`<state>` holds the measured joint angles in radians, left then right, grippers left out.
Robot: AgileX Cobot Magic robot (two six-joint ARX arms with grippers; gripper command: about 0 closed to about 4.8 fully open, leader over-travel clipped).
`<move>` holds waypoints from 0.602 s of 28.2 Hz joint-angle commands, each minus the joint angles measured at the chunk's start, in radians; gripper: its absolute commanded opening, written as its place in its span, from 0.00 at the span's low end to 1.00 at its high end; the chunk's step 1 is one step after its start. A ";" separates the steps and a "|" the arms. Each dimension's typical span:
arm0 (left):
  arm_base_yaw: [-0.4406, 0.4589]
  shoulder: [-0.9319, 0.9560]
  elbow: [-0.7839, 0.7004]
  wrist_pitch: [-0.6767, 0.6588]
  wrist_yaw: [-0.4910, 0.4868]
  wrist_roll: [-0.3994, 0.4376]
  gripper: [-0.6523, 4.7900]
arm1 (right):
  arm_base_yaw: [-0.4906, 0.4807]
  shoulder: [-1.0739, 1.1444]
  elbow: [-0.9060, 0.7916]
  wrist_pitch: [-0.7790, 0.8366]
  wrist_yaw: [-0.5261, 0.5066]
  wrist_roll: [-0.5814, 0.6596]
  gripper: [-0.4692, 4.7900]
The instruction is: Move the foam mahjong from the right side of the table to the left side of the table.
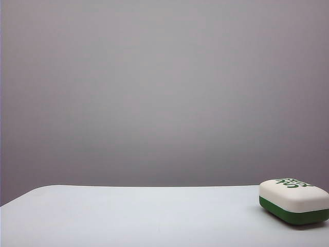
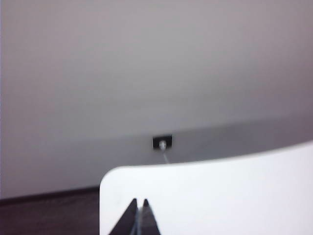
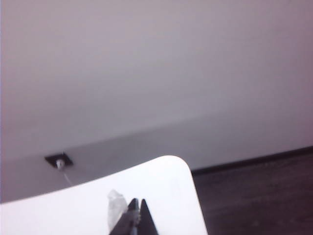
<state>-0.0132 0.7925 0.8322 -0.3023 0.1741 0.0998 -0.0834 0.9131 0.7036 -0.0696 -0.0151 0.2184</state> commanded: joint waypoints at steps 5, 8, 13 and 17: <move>-0.003 0.000 0.039 -0.112 0.169 0.098 0.11 | 0.002 0.290 0.130 -0.039 -0.105 -0.071 0.08; -0.003 0.012 0.038 -0.124 0.315 0.097 0.11 | 0.002 0.395 0.130 -0.039 -0.139 -0.071 0.08; -0.005 0.050 0.038 -0.118 0.394 0.034 0.11 | 0.003 0.566 0.130 -0.034 -0.149 -0.071 0.08; -0.034 0.088 0.038 -0.130 0.274 0.019 0.11 | 0.002 0.695 0.130 -0.020 -0.148 -0.072 0.08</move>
<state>-0.0277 0.8730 0.8688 -0.4309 0.5049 0.1310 -0.0814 1.5890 0.8314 -0.1020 -0.1589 0.1505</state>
